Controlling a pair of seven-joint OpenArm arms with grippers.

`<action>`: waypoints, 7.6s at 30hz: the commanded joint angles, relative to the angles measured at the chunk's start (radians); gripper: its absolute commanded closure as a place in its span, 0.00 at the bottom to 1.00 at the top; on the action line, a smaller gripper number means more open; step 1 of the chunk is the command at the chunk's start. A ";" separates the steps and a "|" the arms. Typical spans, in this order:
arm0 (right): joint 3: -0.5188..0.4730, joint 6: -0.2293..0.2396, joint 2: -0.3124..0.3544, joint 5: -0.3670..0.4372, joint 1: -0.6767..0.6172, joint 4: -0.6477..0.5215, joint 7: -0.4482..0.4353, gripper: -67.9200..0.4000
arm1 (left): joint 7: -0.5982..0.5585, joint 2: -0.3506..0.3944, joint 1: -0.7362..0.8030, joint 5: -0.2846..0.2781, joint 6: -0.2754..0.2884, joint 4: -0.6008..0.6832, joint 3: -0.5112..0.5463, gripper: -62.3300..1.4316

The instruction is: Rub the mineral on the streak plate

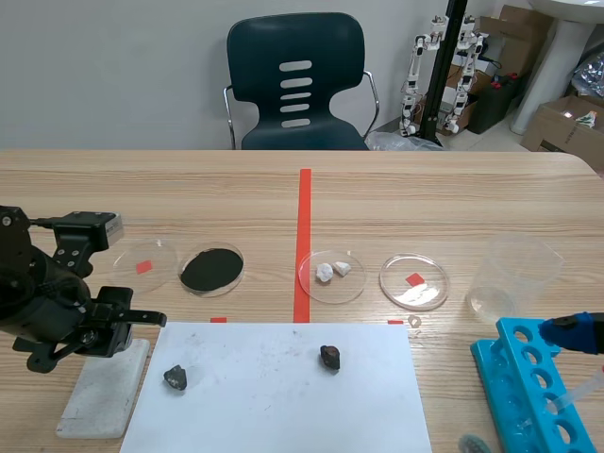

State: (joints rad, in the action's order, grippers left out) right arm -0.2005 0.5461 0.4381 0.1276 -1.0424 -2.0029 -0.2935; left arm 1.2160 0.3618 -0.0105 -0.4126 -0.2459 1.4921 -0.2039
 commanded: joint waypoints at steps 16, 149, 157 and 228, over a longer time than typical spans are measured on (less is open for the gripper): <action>0.003 0.003 0.000 0.011 -0.002 -0.014 -0.019 0.00 | 0.027 0.024 -0.123 -0.011 -0.014 -0.177 -0.032 0.80; 0.003 0.003 0.000 0.011 -0.002 -0.014 -0.019 0.00 | 0.051 0.021 -0.117 0.204 -0.079 -0.205 -0.088 0.80; 0.003 0.003 0.000 0.011 -0.002 -0.014 -0.019 0.00 | 0.059 0.022 -0.117 0.374 -0.125 -0.205 -0.088 0.80; 0.003 0.003 0.000 0.011 -0.002 -0.014 -0.019 0.00 | -1.138 -0.001 0.725 0.305 0.197 0.469 -0.019 0.80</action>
State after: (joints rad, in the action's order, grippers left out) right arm -0.2005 0.5461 0.4381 0.1276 -1.0424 -2.0029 -0.2935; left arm 0.0937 0.3656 0.7197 -0.1055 -0.0494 1.9522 -0.2245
